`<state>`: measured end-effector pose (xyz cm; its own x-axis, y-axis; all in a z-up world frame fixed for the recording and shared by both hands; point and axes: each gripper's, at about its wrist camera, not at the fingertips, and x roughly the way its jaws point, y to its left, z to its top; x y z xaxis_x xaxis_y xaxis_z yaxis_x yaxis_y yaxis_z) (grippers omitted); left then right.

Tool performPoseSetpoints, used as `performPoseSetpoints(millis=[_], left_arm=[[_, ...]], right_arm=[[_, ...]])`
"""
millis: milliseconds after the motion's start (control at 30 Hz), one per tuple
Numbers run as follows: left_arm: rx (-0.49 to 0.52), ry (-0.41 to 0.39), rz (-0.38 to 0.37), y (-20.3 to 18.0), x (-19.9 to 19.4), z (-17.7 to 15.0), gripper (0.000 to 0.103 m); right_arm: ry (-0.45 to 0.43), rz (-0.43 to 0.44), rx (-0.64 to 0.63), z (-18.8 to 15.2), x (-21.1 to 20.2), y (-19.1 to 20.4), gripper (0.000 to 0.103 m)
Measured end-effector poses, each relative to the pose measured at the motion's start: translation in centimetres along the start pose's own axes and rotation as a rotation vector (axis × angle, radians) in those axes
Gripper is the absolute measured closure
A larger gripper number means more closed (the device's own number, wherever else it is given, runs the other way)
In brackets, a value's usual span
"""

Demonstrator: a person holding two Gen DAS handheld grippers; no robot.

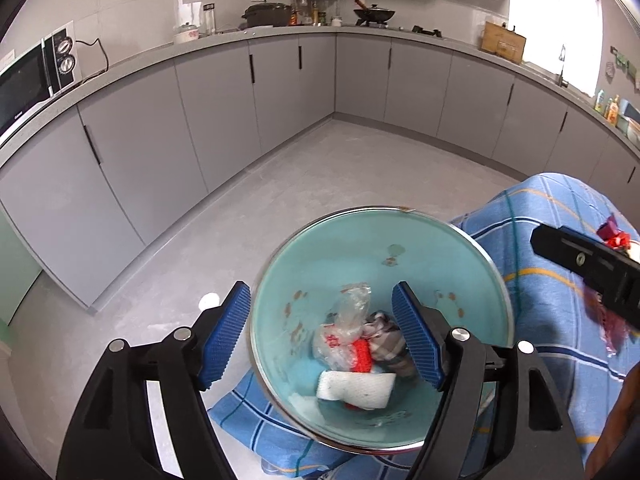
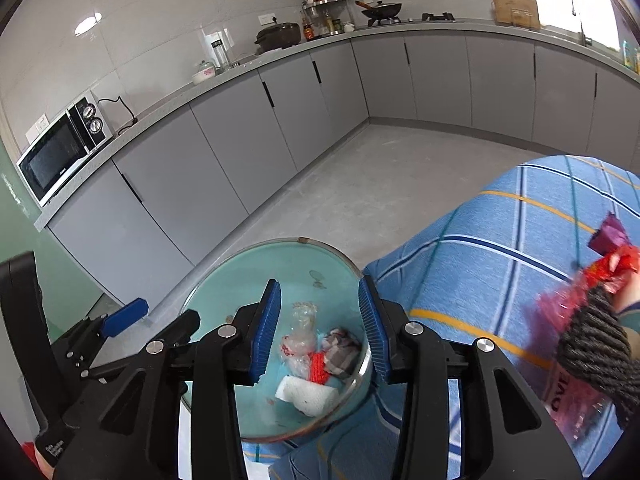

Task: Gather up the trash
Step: 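Move both open tools back over the remaining trash on the table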

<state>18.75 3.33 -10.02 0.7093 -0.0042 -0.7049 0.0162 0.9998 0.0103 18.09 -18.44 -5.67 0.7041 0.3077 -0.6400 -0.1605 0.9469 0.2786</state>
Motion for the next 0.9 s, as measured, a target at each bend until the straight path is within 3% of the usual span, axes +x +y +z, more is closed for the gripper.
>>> performPoseSetpoints(millis=[167, 300, 900], left_arm=[[0.030, -0.020, -0.041, -2.4, -1.2, 0.2, 0.030], [0.054, -0.035, -0.078, -4.2, -2.3, 0.1, 0.022], [0.214, -0.079, -0.273, -16.8, -6.1, -0.8, 0.022]], right_arm=[[-0.022, -0.045, 0.011, -0.6, -2.4, -1.5, 0.062], [-0.047, -0.073, 0.027, -1.1, -4.4, -3.0, 0.060], [-0.159, -0.303, 0.154, -5.7, -15.9, -13.8, 0.056]])
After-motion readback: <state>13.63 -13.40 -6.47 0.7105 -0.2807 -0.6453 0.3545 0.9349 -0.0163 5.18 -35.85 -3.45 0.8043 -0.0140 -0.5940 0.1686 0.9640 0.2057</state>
